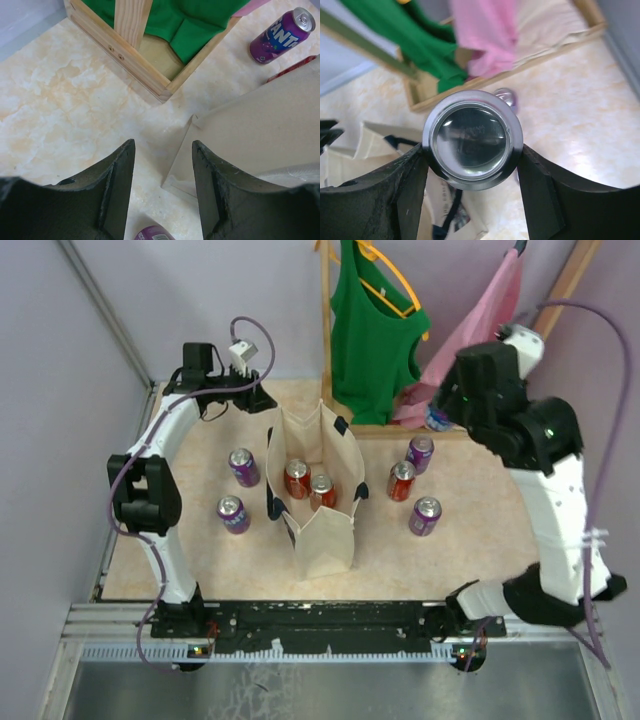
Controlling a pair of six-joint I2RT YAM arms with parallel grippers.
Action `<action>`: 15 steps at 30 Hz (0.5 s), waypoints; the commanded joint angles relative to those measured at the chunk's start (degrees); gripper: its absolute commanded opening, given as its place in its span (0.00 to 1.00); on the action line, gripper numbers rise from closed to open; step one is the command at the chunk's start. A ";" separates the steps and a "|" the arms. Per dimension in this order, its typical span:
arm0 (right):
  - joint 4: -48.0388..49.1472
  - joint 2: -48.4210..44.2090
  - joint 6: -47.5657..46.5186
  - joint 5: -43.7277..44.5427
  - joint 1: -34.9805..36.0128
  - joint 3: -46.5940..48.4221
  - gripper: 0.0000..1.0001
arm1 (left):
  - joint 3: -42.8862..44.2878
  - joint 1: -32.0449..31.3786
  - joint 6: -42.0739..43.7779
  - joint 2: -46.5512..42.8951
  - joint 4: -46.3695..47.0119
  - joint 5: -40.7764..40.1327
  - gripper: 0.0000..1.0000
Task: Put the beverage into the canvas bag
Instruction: Place the drink at the center of the board.
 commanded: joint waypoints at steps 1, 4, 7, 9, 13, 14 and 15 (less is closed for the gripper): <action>-1.82 -6.27 3.94 10.15 -1.87 -3.00 0.00 | 2.63 -0.21 0.55 1.35 -0.41 1.41 0.56; -3.05 -7.70 5.59 13.02 -2.20 -8.79 0.00 | 3.18 -0.19 0.30 1.45 -0.50 1.49 0.56; 1.78 -11.11 6.49 11.95 -4.65 -21.96 0.00 | 3.61 -0.18 0.26 1.48 -0.62 1.47 0.56; 7.78 -14.30 6.77 9.60 -7.46 -30.63 0.00 | 3.76 -0.18 0.65 1.26 -0.97 1.28 0.56; 17.31 -17.15 6.68 6.48 -12.79 -42.07 0.00 | 3.77 -0.20 1.47 0.30 -1.82 0.56 0.56; 18.84 -17.15 6.22 6.23 -13.71 -43.56 0.00 | 3.68 -0.19 1.63 0.03 -2.09 0.41 0.56; 20.75 -16.91 5.32 5.88 -14.49 -44.72 0.00 | 3.41 -0.18 1.68 -0.27 -2.16 0.15 0.56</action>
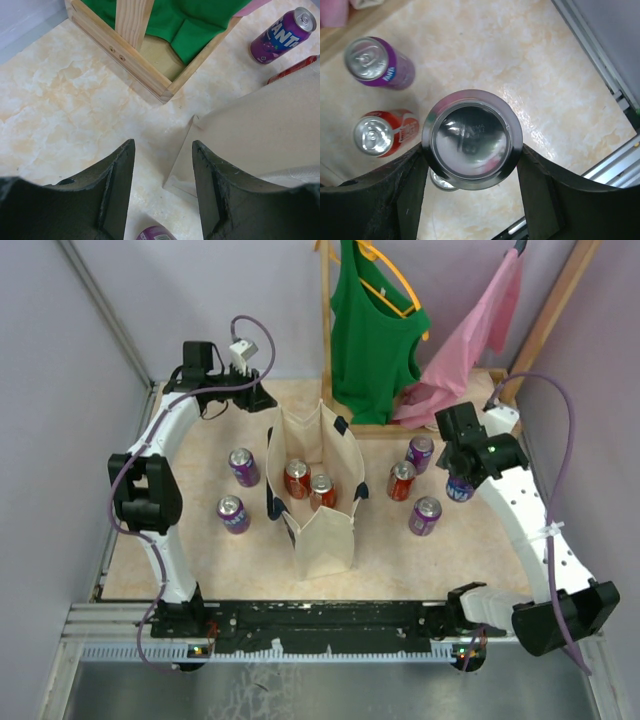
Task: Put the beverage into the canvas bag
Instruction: Place the drink at the center of the board.
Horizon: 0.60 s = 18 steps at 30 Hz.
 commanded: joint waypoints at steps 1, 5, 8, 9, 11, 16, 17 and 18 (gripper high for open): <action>15.58 -2.78 -0.50 0.60 -4.06 -2.53 0.00 | 1.25 -0.18 1.29 -1.34 -1.24 -0.08 0.56; 20.60 -1.04 -3.99 -1.71 -8.16 -4.56 0.00 | -0.02 -0.20 1.07 -2.62 -1.21 -0.54 0.56; 25.20 0.00 -5.85 -4.23 -11.25 -7.40 0.00 | -1.24 -0.22 0.33 -3.39 -0.40 -0.91 0.56; 26.73 0.82 -6.20 -4.99 -11.92 -8.63 0.00 | -1.64 -0.18 0.03 -3.63 -0.13 -1.03 0.56; 29.03 2.52 -6.19 -5.33 -12.52 -10.05 0.00 | -2.13 -0.18 -0.39 -4.00 0.27 -1.05 0.56; 34.92 6.19 -6.62 -5.86 -12.68 -12.22 0.00 | -2.53 -0.22 -0.55 -4.33 0.57 -1.43 0.56; 35.68 6.82 -6.67 -5.87 -12.78 -12.40 0.00 | -2.53 -0.19 -0.47 -4.34 0.57 -1.47 0.56; 36.31 7.40 -6.84 -6.03 -12.81 -12.58 0.00 | -2.52 -0.23 -0.40 -4.46 0.57 -1.59 0.56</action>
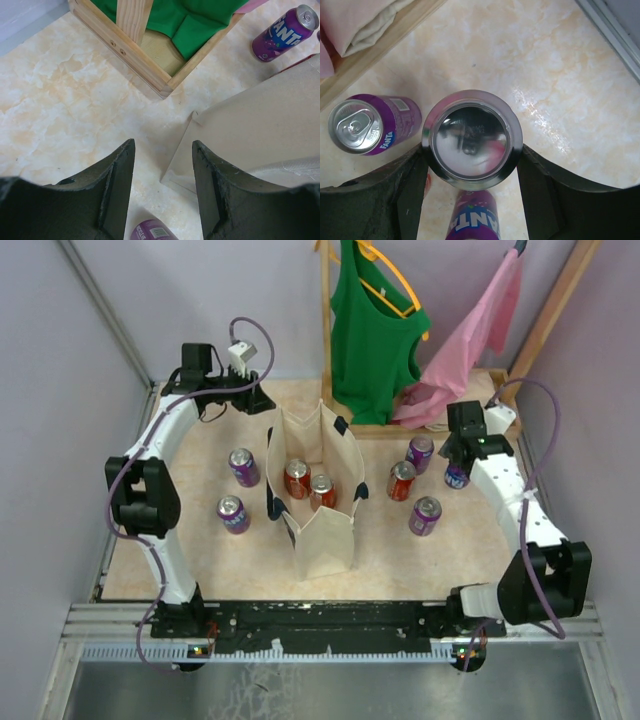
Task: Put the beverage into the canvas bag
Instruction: Place the drink at the center of the board.
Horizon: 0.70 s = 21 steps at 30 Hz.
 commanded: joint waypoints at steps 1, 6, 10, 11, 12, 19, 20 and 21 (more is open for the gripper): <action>10.94 0.78 -0.84 0.80 -0.20 0.85 0.00 | -0.52 -0.22 -0.25 -2.74 1.18 -0.24 0.56; 12.15 3.16 -0.58 0.17 -0.24 -1.16 0.00 | -0.84 -0.21 -0.62 -2.98 1.63 -0.43 0.56; 12.94 2.67 0.19 0.79 -0.24 -4.46 0.00 | -1.04 -0.18 -0.80 -3.25 1.88 -0.70 0.56; 13.37 2.41 0.27 0.94 -0.20 -5.41 0.00 | -1.04 -0.19 -0.66 -3.26 1.88 -0.69 0.56; 13.87 2.21 0.37 1.16 -0.24 -6.36 0.00 | -1.04 -0.20 -0.54 -3.26 1.88 -0.69 0.56; 17.55 0.56 0.23 1.43 -0.22 -11.30 0.00 | -0.39 -0.18 -0.42 -2.99 1.71 -0.60 0.56; 17.88 0.34 0.16 1.38 -0.20 -11.73 0.00 | -0.35 -0.20 -0.34 -3.00 1.66 -0.60 0.56; 17.95 0.16 0.05 1.23 -0.20 -12.12 0.00 | -0.39 -0.18 -0.28 -2.98 1.63 -0.60 0.56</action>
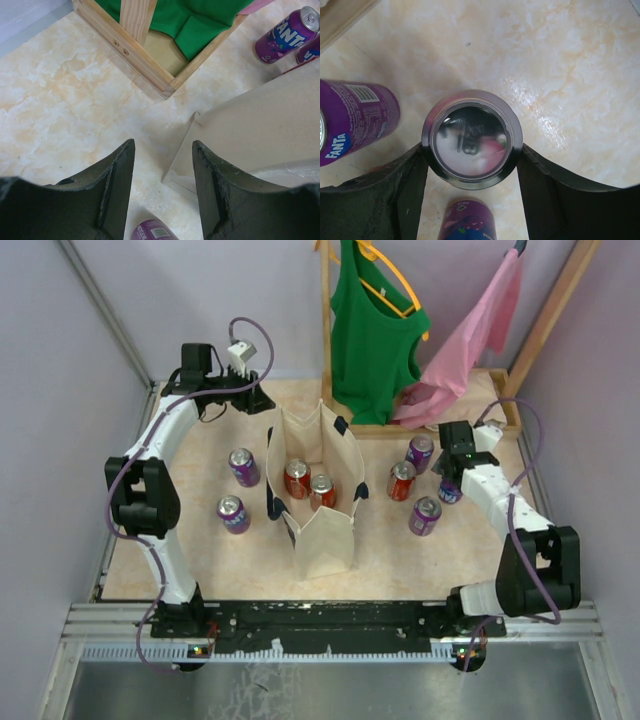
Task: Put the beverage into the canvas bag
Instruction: Place the drink at the center of the board.
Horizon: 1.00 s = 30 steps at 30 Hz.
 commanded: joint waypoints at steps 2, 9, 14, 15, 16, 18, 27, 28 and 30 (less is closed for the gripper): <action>6.51 -3.41 0.20 2.45 -0.10 -0.99 0.04 | 0.21 -0.18 0.23 -2.77 0.71 0.12 0.56; 3.07 -4.42 -0.22 0.04 0.24 -1.50 0.55 | -0.36 -0.20 -0.15 -2.92 0.95 -0.03 0.56; 0.30 -4.98 -1.57 -2.71 0.93 -1.10 0.86 | -1.60 -0.19 -0.60 -3.22 1.69 -0.08 0.57; -0.02 -5.14 -1.88 -3.37 1.16 -0.95 0.89 | -1.76 -0.18 -0.64 -3.27 1.67 -0.08 0.56; -0.33 -5.22 -2.18 -3.99 1.33 -0.68 0.91 | -1.89 -0.22 -0.65 -3.30 1.75 -0.15 0.57; -1.47 -5.29 -2.46 -4.26 1.76 0.22 0.94 | -2.05 -0.24 -0.72 -3.36 1.91 -0.15 0.57; -8.55 -6.05 -4.65 -2.61 4.53 15.66 0.96 | -0.67 -0.23 -0.99 -2.74 2.37 -0.05 0.57; -9.53 -5.29 -5.32 -2.42 5.12 18.00 0.96 | -0.57 -0.23 -0.96 -2.66 2.37 0.07 0.57; -12.03 -2.95 -6.84 -3.18 6.56 22.94 0.96 | -0.44 -0.23 -0.95 -2.51 2.37 0.20 0.57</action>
